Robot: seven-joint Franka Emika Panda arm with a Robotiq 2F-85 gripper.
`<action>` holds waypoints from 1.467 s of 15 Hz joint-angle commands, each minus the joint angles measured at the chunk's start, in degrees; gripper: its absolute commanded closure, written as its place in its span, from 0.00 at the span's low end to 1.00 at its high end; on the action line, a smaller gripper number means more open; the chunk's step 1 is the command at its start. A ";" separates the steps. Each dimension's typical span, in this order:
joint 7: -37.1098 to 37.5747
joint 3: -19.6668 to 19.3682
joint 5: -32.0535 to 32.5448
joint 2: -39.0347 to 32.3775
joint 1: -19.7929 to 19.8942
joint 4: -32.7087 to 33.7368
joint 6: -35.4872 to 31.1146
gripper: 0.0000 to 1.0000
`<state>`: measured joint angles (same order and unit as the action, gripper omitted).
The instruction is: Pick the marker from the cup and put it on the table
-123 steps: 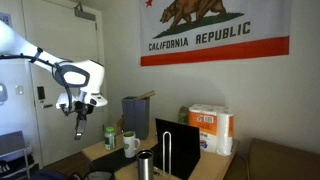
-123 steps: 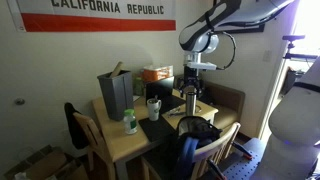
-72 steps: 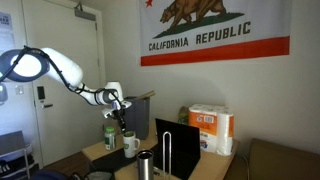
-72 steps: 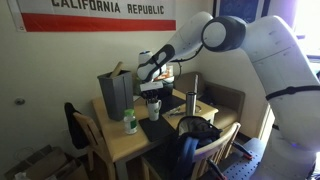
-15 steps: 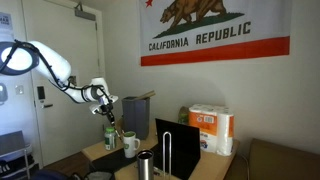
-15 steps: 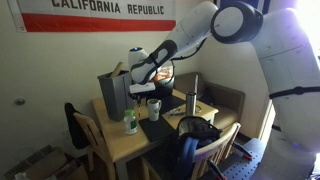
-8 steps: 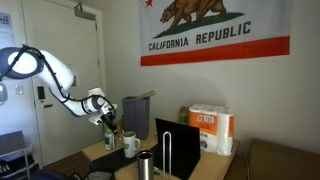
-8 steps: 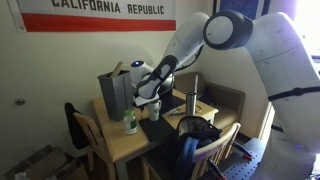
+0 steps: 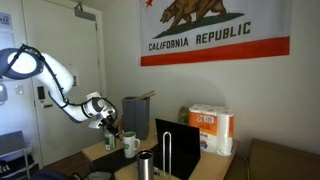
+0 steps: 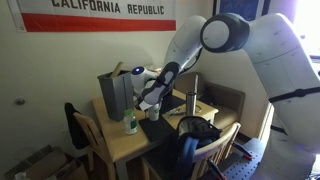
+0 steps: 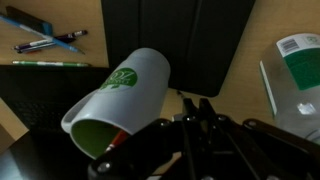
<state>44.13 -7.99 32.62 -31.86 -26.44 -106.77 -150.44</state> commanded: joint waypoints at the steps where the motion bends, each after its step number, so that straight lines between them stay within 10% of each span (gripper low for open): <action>1: 1.00 -0.05 0.73 1.00 -0.38 -1.91 -0.39 0.57; 9: -2.96 3.85 -7.42 2.97 2.38 -1.68 3.10 0.01; 22: 0.37 7.33 -18.08 15.98 7.18 3.94 25.63 0.00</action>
<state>43.18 -2.67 16.23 -19.17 -21.14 -103.54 -129.93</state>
